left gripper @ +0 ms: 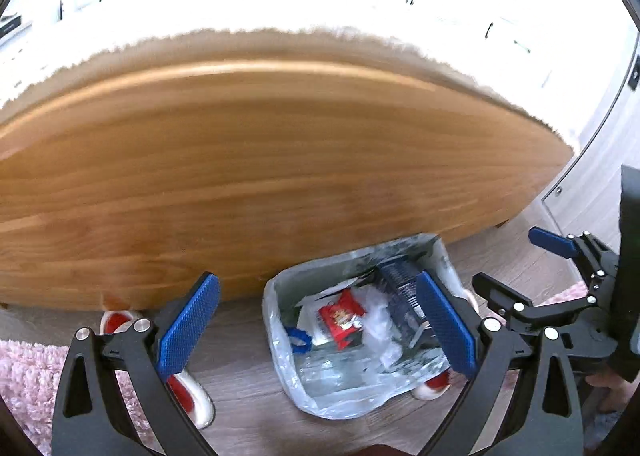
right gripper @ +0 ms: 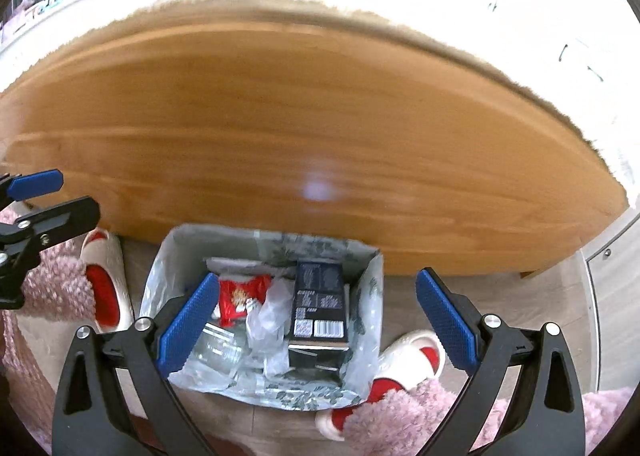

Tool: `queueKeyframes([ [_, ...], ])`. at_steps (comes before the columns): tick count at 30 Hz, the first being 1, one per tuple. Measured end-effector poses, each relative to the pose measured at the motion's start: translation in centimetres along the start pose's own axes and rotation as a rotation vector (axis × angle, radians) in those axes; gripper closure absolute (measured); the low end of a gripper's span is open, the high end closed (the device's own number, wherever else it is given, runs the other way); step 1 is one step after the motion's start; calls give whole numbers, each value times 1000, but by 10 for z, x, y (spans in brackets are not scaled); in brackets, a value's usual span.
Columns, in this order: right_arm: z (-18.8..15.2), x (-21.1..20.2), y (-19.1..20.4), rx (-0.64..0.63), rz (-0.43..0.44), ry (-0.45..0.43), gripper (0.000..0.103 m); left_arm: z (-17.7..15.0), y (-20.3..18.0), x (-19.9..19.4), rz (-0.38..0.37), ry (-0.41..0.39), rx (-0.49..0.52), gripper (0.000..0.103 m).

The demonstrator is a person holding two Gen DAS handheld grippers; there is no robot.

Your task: Collect trash

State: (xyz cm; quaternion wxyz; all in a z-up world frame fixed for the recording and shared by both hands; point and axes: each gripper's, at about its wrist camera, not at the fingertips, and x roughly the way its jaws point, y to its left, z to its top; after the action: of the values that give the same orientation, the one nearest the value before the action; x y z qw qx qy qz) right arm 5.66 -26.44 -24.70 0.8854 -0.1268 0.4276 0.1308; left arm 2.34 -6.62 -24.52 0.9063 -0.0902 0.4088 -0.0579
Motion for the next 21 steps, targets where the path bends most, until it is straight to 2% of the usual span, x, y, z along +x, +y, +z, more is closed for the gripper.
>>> queueKeyframes([
  [21, 32, -77, -22, 69, -10, -259, 9, 34, -9, -67, -80, -218, 38, 8],
])
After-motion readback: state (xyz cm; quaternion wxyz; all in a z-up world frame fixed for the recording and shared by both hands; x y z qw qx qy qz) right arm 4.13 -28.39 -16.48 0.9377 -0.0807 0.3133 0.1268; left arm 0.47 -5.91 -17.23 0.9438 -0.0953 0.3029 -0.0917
